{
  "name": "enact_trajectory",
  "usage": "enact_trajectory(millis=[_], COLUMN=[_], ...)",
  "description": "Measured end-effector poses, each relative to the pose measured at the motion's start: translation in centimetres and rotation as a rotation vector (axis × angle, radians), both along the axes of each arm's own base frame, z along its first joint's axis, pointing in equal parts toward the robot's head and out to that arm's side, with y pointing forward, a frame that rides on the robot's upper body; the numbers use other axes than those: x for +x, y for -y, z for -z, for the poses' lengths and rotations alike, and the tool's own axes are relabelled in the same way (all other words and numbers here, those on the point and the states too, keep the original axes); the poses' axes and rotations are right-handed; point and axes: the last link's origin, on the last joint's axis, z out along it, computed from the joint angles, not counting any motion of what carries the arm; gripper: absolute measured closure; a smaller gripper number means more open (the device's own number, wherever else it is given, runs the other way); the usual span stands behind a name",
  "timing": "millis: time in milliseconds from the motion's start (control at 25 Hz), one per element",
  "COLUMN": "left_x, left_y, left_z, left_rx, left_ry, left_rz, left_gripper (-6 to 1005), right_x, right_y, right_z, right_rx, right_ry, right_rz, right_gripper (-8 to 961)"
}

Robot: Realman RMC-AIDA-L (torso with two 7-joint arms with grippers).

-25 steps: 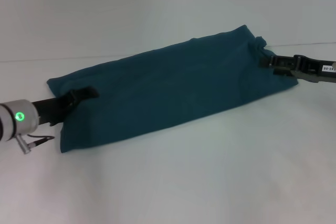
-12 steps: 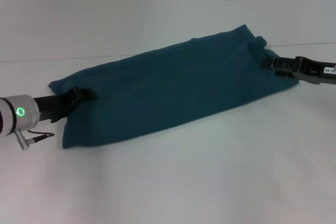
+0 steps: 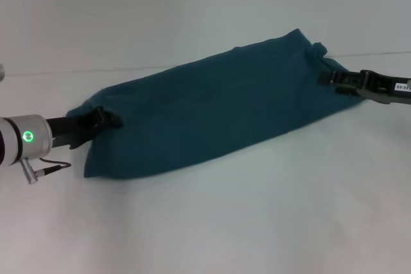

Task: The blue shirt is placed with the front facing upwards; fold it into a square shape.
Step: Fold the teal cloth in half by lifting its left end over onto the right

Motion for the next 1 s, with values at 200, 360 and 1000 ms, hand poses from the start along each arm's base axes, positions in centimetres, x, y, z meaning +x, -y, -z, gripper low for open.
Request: enact_trajectory(millis=[200,360,1000], left_x=[0.5,0.5,-6.0], left_y=[1.2,2.8,5.4], left_z=[-0.1,-0.4,-6.9], left_rx=[-0.062,-0.117,-0.132], left_ry=[0.055,0.117,0.003], left_rz=[0.038,0.056,-0.092], left_gripper=[838,861,861], right_x=[-0.1,-0.1,-0.3], right_y=[0.0,0.0,0.2], right_z=[0.2,0.3,0.6], right_rx=[-0.002,-0.005,-0.013], right_ry=[-0.003,-0.006,-0.014], right_rz=[0.0,-0.002,-0.005], right_gripper=[168,168,168])
